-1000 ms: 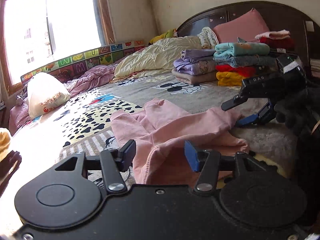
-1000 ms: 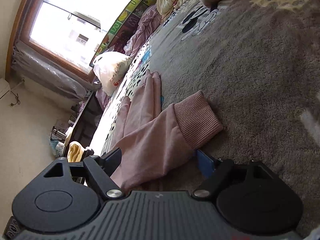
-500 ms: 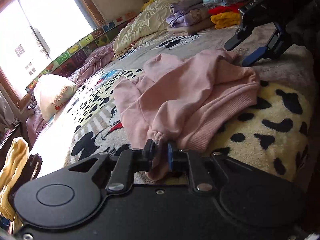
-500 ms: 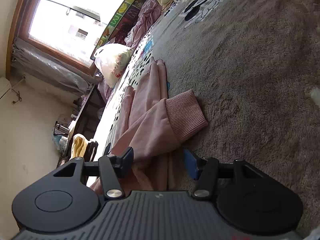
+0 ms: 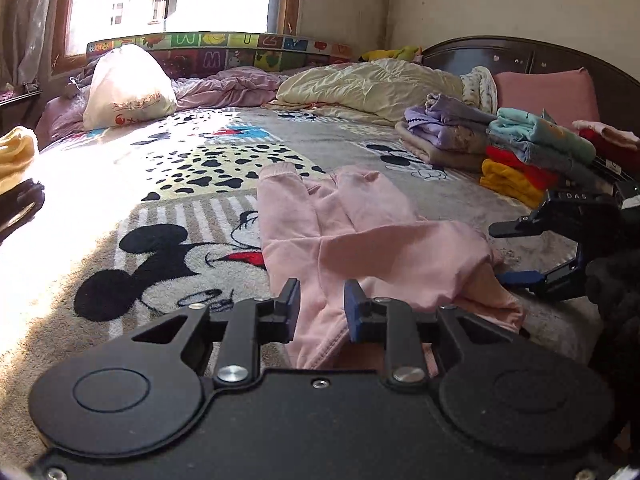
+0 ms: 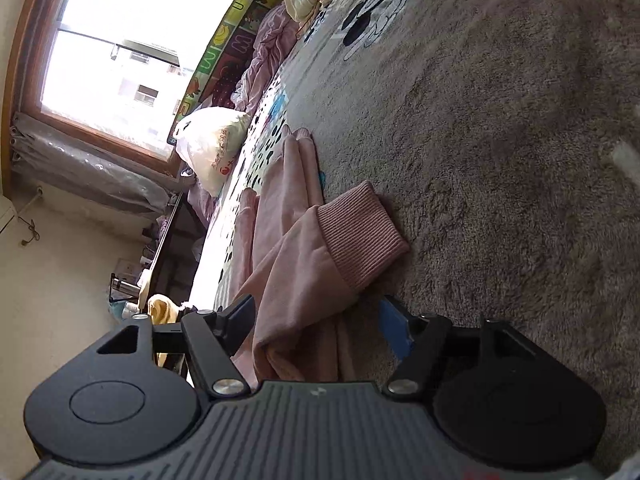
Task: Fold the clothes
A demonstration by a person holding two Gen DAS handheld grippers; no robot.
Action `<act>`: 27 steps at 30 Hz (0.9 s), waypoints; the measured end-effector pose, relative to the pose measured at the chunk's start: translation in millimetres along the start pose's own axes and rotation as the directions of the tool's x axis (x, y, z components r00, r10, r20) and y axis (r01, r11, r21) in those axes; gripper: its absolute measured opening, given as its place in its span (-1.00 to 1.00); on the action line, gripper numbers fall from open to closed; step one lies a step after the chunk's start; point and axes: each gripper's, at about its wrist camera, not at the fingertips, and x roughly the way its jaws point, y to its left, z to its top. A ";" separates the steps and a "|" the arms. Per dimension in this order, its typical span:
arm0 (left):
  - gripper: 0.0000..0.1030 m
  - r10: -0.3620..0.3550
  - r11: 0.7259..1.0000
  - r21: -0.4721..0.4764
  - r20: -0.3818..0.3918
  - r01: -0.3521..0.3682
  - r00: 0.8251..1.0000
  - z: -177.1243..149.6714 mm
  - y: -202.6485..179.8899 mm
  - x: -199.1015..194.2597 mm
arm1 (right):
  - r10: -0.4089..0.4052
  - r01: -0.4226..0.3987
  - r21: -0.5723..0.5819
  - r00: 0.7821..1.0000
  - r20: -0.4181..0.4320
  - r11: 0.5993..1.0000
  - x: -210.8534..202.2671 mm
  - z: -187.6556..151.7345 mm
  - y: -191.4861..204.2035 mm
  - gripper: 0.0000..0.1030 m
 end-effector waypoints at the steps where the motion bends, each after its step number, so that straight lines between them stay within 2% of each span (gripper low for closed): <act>1: -0.54 0.001 1.000 0.008 -0.029 -0.001 1.000 -3.9 -1.4 4.4 | -0.009 0.009 0.039 1.000 0.016 0.999 -0.4 -1.8 -0.6 0.27; 2: -0.54 0.002 1.000 0.017 -0.058 -0.001 0.998 -7.7 -2.9 8.8 | -0.019 0.017 0.073 1.000 0.024 0.997 -2.0 -3.9 -0.9 0.21; 5: -0.54 -0.022 0.992 -0.124 0.010 0.023 1.000 -5.6 16.7 -3.7 | 0.015 -0.017 0.178 1.000 0.012 0.984 -4.8 -14.7 -6.6 0.21; 8: -0.54 -0.027 0.966 -0.253 0.073 0.044 0.997 -6.5 35.8 -15.7 | 0.054 -0.052 0.215 0.999 -0.004 0.975 6.1 -18.0 -8.3 0.20; 10: -0.54 -0.025 0.943 -0.327 0.105 0.059 0.994 -8.4 47.1 -22.3 | 0.051 -0.058 0.228 0.998 0.037 0.972 13.0 -15.5 -9.5 0.20; 12: -0.54 -0.040 0.938 -0.337 0.108 0.075 0.993 -8.3 46.5 -21.8 | 0.046 -0.063 0.238 0.996 0.075 0.969 20.0 -13.1 -10.6 0.18; 13: -0.54 -0.055 0.941 -0.326 0.100 0.085 0.993 -7.6 43.4 -19.6 | 0.039 -0.057 0.231 0.996 0.081 0.971 23.5 -12.2 -10.1 0.10; 15: -0.54 -0.080 0.948 -0.301 0.079 0.100 0.994 -6.4 36.4 -14.5 | 0.031 -0.051 0.225 0.995 0.094 0.973 29.8 -11.4 -11.3 -0.15; 17: -0.54 -0.078 0.948 -0.303 0.077 0.098 0.994 -6.1 36.4 -14.1 | 0.040 -0.063 0.226 0.994 0.106 0.972 34.6 -10.7 -15.6 -0.50; 19: -0.54 -0.076 0.943 -0.319 0.086 0.099 0.993 -5.7 40.4 -16.1 | 0.051 -0.071 0.189 0.993 0.105 0.979 33.7 -9.1 -12.5 -0.62; 20: -0.54 -0.079 0.938 -0.329 0.095 0.106 0.992 -5.7 43.1 -17.5 | 0.064 -0.080 0.164 0.993 0.103 0.983 31.6 -8.1 -8.8 -0.76; 24: -0.54 -0.091 0.921 -0.365 0.128 0.132 0.988 -5.8 53.2 -22.6 | 0.141 -0.146 0.039 0.984 0.112 0.989 15.7 -0.8 14.9 -0.84; 27: -0.54 -0.116 0.955 -0.270 0.041 0.123 0.992 -3.6 34.5 -9.6 | 0.118 -0.120 0.014 0.986 0.122 0.993 8.8 3.4 13.5 -0.84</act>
